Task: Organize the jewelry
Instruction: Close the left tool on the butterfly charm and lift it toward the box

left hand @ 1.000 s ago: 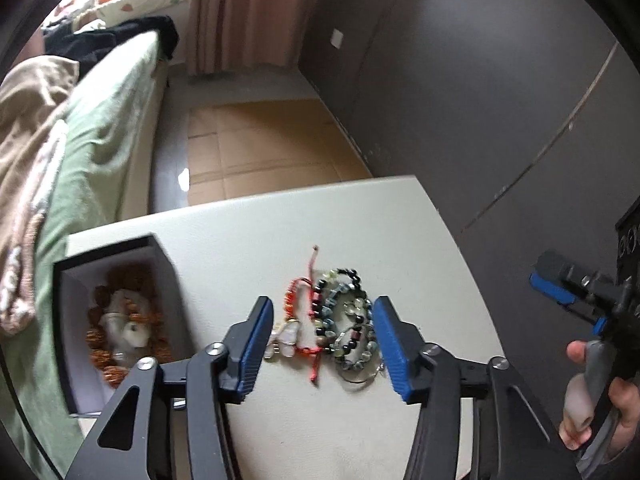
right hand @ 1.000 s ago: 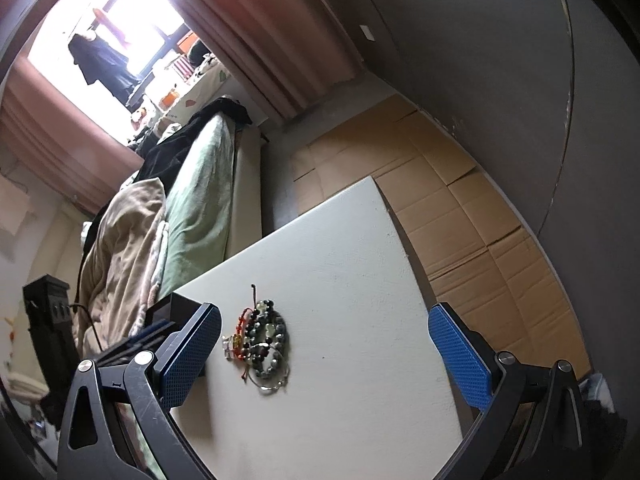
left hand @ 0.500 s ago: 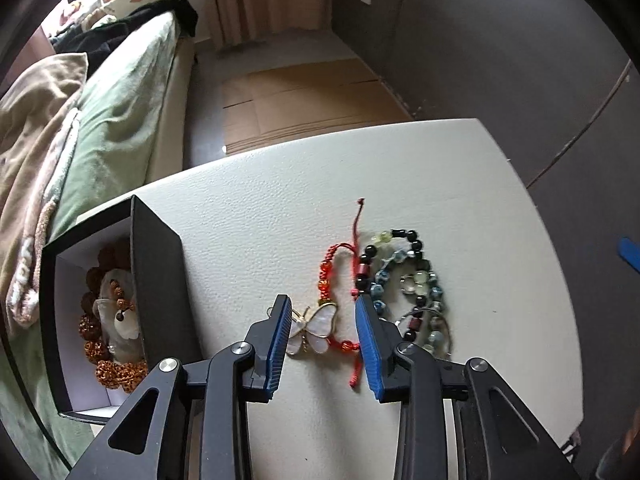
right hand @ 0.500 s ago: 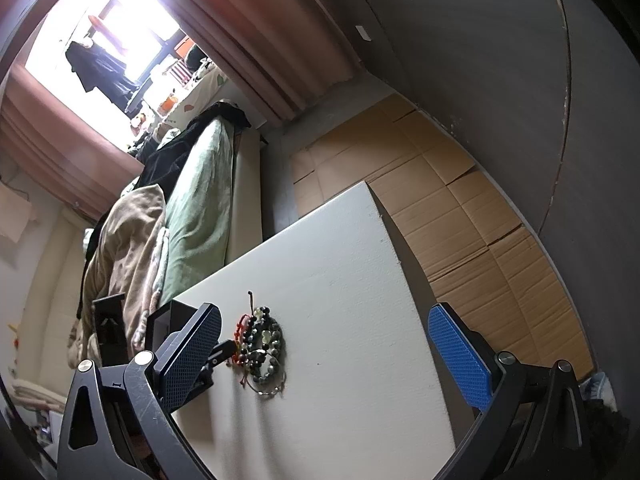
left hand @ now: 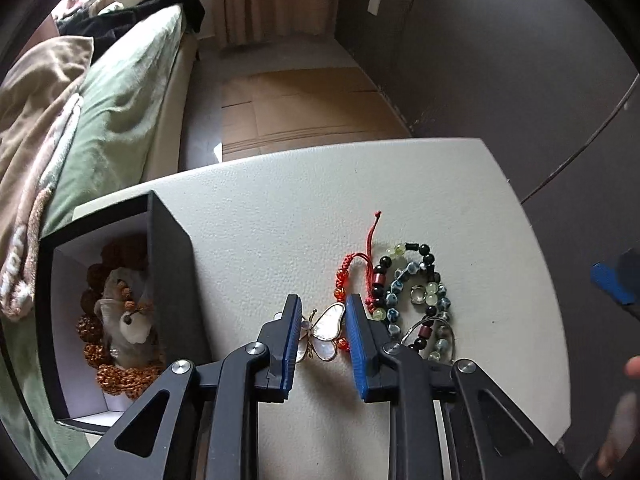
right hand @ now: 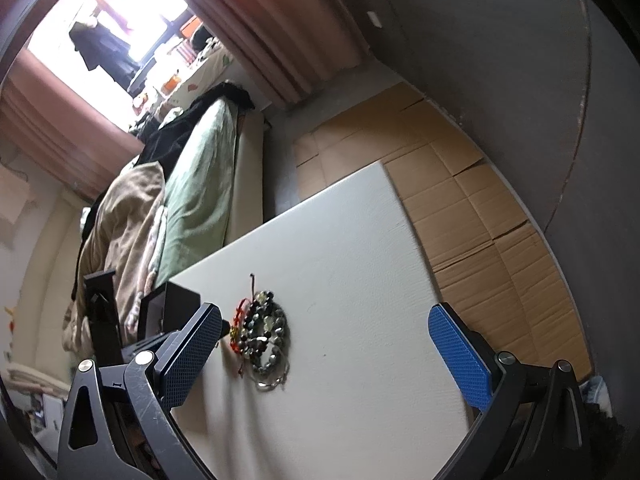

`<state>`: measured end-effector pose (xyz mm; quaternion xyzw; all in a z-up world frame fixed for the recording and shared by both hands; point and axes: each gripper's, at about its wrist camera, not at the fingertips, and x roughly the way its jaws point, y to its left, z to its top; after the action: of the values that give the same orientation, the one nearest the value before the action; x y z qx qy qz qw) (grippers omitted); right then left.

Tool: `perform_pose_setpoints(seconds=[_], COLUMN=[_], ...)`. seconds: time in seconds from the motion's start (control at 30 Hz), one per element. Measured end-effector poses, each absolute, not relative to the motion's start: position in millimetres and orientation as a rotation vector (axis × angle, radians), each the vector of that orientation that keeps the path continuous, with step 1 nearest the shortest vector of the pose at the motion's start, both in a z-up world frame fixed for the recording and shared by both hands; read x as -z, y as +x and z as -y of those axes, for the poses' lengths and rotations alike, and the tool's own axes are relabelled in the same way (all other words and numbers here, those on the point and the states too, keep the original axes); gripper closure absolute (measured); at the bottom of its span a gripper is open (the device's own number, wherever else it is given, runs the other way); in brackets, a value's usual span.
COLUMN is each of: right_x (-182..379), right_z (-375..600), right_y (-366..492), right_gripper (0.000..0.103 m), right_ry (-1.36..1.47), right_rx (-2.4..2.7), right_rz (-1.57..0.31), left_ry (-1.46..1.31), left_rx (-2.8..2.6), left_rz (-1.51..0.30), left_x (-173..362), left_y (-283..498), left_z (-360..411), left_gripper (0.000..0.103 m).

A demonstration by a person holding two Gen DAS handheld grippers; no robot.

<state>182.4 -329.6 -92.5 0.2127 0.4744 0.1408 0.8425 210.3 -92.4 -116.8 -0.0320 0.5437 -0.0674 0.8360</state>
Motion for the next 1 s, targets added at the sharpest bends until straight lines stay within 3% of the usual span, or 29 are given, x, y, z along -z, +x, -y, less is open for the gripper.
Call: perform_pose_setpoints(seconds=[0.5,0.67,0.73,1.0], right_x=[116,123,128,144], right_z=[253,226,216,194], right_y=[185,180,178,179], right_gripper=[0.0,0.008,0.015,0.026], right_ry=[0.238,0.133,0.081,-0.051], right_rx=[-0.367,-0.398,-0.403,-0.363], right_rz=[-1.118,-1.15,-1.166,-1.206], left_ry=[-0.173,-0.201,-0.207,-0.212], left_rx=[0.222,0.222,0.222,0.198], left_rz=[-1.021,-1.006,-0.998,-0.985], left_x=[57,48,44,36], left_y=[188,181,176,164], left_z=[56,39,31,3], left_gripper=[0.079,0.079,0.079,0.079])
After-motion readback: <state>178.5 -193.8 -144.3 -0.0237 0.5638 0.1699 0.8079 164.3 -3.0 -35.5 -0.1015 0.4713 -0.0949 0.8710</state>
